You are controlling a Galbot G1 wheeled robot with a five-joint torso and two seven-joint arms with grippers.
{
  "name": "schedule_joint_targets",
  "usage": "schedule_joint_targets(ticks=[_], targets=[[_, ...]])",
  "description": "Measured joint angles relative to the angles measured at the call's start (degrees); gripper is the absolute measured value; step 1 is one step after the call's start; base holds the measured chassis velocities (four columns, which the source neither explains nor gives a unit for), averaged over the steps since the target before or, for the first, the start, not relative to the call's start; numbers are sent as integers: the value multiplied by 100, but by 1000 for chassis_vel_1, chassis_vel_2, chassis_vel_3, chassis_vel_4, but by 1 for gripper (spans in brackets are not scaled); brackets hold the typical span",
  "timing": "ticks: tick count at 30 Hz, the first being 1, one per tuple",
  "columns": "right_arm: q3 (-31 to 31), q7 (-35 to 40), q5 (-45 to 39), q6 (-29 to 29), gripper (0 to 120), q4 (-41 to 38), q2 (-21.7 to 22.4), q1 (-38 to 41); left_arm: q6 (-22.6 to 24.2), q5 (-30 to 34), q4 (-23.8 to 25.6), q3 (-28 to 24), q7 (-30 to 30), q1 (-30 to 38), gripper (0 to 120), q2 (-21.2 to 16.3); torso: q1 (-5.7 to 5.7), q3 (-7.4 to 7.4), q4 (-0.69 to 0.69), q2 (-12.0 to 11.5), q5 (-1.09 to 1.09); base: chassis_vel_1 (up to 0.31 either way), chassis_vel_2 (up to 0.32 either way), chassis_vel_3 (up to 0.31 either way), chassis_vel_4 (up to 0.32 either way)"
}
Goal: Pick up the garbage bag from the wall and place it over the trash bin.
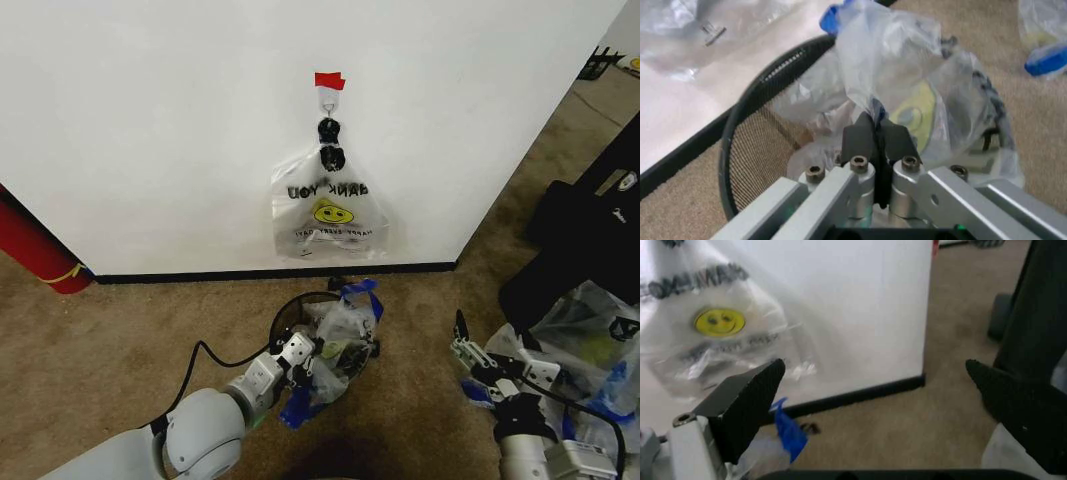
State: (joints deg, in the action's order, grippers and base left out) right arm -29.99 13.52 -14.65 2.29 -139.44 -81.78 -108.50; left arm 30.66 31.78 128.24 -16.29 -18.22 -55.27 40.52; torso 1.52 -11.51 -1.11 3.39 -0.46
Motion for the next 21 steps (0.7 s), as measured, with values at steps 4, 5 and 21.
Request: schedule_joint_targets(ticks=[4, 5, 21], targets=[[112, -11, -264, 216, 100, 131, 205, 83, 1, 87, 94, 53, -36, 3, 0, -13, 0, 0, 1, 0, 1, 0, 0, 0, 0], [189, -15, -303, 310, 100, 170, 268, 114, 6, 125, 109, 51, -39, 23, 0, -16, 0, 0, 2, 0, 1, 0, 0, 0, 0], [1075, -14, -959, 1301, 100, 1137, 845, 1250, 21, 370, -16, -160, -39, 342, 0, -9, 0, -1, -1, 0, 0, 0, 0, 0, 0]])
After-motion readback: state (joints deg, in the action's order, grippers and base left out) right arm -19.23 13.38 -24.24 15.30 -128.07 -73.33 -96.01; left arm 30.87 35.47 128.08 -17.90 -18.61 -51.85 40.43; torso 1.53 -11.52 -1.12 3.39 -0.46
